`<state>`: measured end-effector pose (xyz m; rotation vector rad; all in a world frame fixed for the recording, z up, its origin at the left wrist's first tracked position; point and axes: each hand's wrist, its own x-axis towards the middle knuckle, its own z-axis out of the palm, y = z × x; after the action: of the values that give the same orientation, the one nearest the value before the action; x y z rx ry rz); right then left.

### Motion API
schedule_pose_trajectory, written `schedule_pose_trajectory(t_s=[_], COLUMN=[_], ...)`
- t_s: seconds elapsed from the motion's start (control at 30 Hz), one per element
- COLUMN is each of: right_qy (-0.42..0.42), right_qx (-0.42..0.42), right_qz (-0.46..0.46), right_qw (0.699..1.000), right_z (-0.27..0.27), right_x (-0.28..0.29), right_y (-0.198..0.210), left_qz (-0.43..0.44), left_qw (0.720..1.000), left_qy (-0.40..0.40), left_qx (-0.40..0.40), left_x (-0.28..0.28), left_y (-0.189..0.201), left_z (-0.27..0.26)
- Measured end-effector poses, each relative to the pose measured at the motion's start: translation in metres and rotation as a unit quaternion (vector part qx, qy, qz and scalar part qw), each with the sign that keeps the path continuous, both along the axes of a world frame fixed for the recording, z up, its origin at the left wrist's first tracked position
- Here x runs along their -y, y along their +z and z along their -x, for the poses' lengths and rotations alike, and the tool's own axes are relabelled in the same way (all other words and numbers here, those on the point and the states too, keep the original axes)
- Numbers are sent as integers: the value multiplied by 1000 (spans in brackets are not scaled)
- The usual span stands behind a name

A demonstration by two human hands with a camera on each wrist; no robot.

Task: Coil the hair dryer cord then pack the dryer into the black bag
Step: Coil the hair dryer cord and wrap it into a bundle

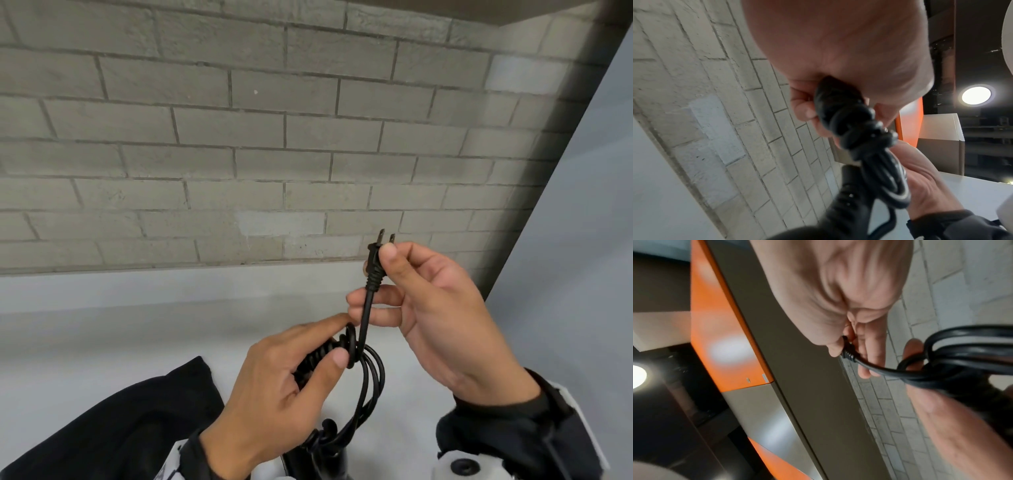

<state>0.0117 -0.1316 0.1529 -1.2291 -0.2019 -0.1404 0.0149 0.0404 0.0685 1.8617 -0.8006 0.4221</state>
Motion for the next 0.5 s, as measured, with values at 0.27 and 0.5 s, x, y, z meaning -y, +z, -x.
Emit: schedule_pose_trajectory(t_s=[0.27,0.5], right_qy=[14,19], right_qx=[-11,-5], right_qz=[-45,-68], right_qw=[999,997], right_z=[-2,6], right_x=[-1,-2], right_y=[9,9], left_qz=[19,-1], left_qw=[1000,999], left_qy=[1,38], left_qx=[-15,-14], left_x=[-3,-3], left_y=[-1,-1], left_z=[-4,-7])
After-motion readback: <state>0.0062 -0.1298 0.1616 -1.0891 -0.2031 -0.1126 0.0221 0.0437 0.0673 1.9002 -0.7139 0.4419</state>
